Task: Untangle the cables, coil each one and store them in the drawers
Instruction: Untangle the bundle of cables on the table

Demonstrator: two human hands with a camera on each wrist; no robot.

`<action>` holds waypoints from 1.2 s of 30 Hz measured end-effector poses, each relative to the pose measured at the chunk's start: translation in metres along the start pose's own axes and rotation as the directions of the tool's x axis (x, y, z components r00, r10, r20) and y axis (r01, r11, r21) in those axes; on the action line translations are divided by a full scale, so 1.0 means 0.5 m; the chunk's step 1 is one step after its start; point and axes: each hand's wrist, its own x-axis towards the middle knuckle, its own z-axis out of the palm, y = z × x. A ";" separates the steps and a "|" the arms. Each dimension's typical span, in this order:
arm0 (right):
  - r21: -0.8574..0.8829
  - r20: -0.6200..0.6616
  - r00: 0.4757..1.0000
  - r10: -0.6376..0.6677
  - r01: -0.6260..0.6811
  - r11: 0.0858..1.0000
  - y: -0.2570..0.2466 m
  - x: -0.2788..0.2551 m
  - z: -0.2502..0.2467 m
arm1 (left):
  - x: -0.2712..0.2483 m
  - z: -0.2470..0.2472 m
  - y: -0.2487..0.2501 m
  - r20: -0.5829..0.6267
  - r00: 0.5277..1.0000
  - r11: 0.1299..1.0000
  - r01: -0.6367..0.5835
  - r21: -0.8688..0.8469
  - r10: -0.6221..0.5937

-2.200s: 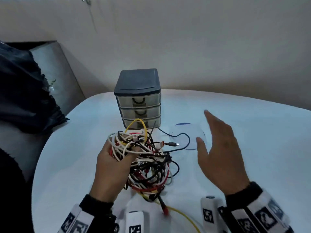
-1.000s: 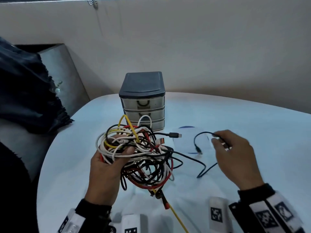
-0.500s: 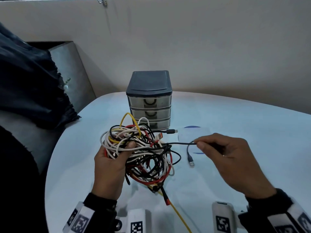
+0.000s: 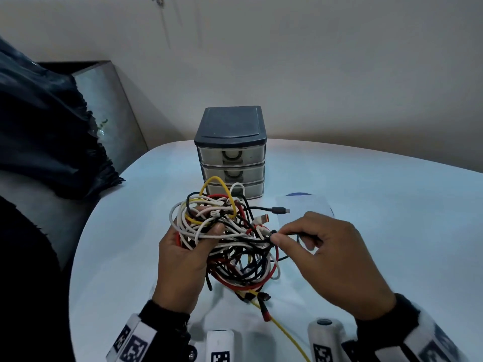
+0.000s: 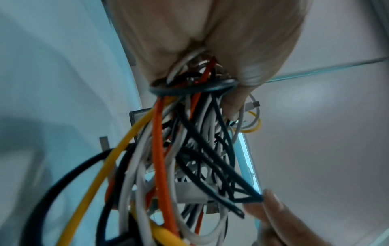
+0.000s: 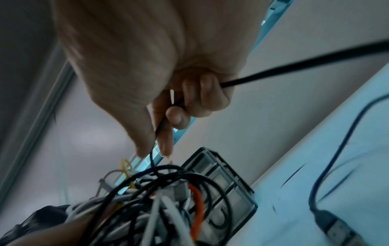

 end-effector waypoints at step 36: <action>0.328 0.121 0.977 0.173 -0.204 0.922 0.010 0.003 -0.027 | -0.009 0.021 0.012 0.086 0.961 0.913 0.277 -0.299 -0.264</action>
